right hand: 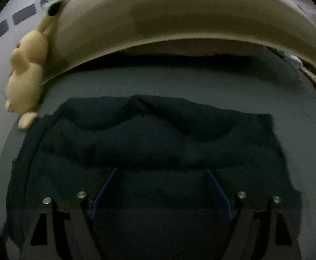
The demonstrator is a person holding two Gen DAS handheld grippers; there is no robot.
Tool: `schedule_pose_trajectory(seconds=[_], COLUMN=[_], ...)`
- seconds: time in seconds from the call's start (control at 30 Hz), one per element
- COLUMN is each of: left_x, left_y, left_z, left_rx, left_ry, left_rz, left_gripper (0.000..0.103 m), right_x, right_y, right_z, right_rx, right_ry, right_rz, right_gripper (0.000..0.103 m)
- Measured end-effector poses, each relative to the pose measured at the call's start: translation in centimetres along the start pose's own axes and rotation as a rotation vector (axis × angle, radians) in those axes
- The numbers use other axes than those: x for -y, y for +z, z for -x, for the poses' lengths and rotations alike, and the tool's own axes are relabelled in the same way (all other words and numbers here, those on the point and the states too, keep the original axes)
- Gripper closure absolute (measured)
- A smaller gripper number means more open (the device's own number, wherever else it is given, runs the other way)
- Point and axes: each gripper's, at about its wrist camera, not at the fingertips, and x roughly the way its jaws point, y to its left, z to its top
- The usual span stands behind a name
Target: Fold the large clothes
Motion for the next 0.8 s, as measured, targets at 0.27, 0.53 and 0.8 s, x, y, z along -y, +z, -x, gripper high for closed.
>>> schedule_pose_trajectory(seconds=[0.27, 0.53, 0.8], left_x=[-0.3, -2.8, -6.4], left_y=[-0.4, 0.0, -1.5], left_z=[-0.9, 2.3, 4.6], left_rx=[0.008, 0.031, -0.024], left_ry=[-0.029, 0.003, 0.055], left_rz=[0.018, 0.047, 0.166], left_gripper=[0.027, 0.027, 0.027], right_x=[-0.1, -1.0, -3.8], right_y=[1.5, 0.8, -4.7], right_z=[-4.0, 0.6, 2.8], right_rx=[-0.095, -0.002, -0.021], right_ry=[-0.103, -0.066, -0.027], right_rz=[-0.057, -0.039, 0.077], right_gripper=[0.0, 0.001, 0.0])
